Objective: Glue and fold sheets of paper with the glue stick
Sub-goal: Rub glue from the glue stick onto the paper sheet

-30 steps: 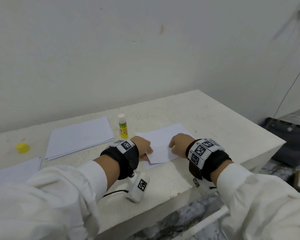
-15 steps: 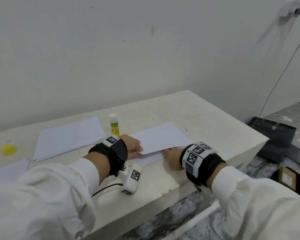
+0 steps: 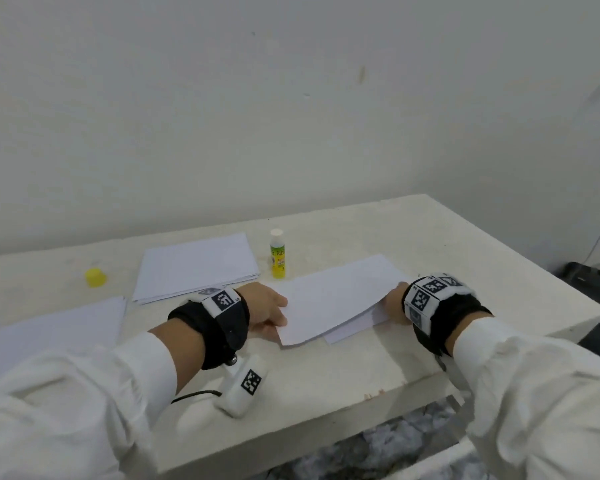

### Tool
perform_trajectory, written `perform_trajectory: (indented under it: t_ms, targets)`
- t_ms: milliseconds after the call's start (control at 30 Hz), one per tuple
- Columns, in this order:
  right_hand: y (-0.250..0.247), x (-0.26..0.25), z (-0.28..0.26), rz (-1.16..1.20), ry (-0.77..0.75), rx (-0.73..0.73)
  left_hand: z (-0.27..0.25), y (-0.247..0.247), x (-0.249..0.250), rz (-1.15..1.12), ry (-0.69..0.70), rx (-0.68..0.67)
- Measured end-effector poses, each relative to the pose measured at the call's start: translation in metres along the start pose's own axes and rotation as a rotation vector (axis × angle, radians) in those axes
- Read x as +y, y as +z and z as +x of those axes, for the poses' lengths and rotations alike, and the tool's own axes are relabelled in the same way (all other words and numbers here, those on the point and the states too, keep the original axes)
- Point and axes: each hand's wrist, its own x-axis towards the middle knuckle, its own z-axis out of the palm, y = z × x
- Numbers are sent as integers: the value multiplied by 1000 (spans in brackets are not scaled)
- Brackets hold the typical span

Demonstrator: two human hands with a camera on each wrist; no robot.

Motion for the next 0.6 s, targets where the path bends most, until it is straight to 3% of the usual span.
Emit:
perform_trajectory:
  t_ms: [133, 233, 300, 367, 467, 600]
  targets:
    - [-23, -1, 25, 79, 11, 107, -10, -48, -24, 327, 17, 66]
    - [-45, -44, 51, 239, -76, 251, -20, -79, -41, 450, -8, 95]
    - [-58, -82, 36, 541, -154, 217, -28, -94, -53, 491, -43, 106]
    - [-67, -113, 31, 673, -182, 135, -32, -107, -63, 519, -77, 112]
    - [-73, -141, 36, 700, -171, 60, -37, -120, -73, 558, -100, 121]
    - [-78, -153, 42, 670, -129, 92, -40, -127, -79, 583, -98, 139]
